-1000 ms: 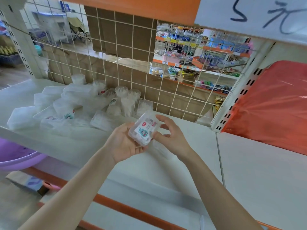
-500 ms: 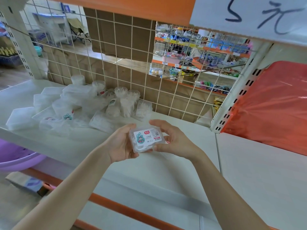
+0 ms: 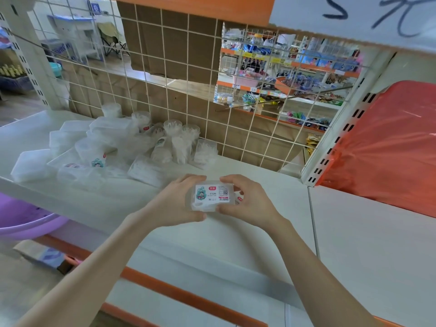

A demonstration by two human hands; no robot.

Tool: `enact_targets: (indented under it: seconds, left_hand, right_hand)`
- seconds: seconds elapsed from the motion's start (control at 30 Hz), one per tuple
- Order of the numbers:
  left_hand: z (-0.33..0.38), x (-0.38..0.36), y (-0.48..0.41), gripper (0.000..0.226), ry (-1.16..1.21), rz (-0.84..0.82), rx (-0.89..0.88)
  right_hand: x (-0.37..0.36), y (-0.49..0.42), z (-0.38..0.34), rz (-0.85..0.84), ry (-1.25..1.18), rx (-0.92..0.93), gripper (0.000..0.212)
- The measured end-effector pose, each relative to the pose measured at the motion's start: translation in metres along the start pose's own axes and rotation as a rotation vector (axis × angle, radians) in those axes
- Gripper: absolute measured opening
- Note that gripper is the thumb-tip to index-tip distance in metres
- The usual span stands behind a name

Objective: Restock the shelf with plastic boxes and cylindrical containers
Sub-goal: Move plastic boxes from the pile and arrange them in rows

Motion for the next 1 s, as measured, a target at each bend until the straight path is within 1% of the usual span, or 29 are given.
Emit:
enact_targets:
  seconds: [0.07, 0.17, 0.27, 0.33, 0.43, 0.5, 0.6, 0.7, 0.9, 1.0]
  left_hand:
    - [0.000, -0.002, -0.001, 0.084, -0.131, 0.046, -0.049]
    - [-0.005, 0.000, -0.001, 0.076, -0.170, 0.131, -0.036]
    - [-0.023, 0.012, 0.005, 0.073, -0.137, 0.232, 0.057]
    - [-0.036, 0.018, 0.009, 0.072, -0.143, 0.262, 0.114]
    - [-0.049, 0.019, 0.013, 0.071, -0.155, 0.258, 0.177]
    - [-0.053, 0.018, 0.015, 0.071, -0.166, 0.248, 0.207]
    - [-0.055, 0.016, 0.016, 0.075, -0.170, 0.232, 0.211]
    - [-0.054, 0.010, 0.015, 0.079, -0.194, 0.192, 0.202]
    - [-0.056, 0.006, 0.015, 0.072, -0.167, 0.169, 0.206]
    - [-0.049, 0.007, 0.019, 0.070, -0.115, 0.171, 0.135]
  right_hand:
    - [-0.005, 0.000, -0.001, -0.012, 0.015, 0.007, 0.059]
    - [-0.009, 0.000, 0.001, 0.000, 0.055, 0.018, 0.057]
    - [-0.008, 0.003, 0.020, 0.052, 0.140, -0.088, 0.054]
    - [-0.014, 0.009, 0.037, 0.017, 0.197, -0.191, 0.057]
    - [-0.028, 0.019, 0.052, -0.054, 0.249, -0.303, 0.062]
    - [-0.033, 0.024, 0.055, -0.050, 0.279, -0.346, 0.060]
    - [-0.034, 0.029, 0.055, -0.009, 0.374, -0.405, 0.057]
    - [-0.031, 0.038, 0.055, 0.035, 0.401, -0.489, 0.055]
    - [-0.017, 0.079, 0.054, 0.145, 0.393, -0.627, 0.052]
    - [-0.003, 0.104, 0.051, 0.227, 0.399, -0.684, 0.053]
Point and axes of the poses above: each hand's wrist, its own y-axis away from the middle knuckle, its own x-axis out of the back of the hand, z = x × y, the point moved 10 cm from there along -y, towards the middle knuckle, and after that the axes turned 15 degrees about y, right-handed, at the moved point
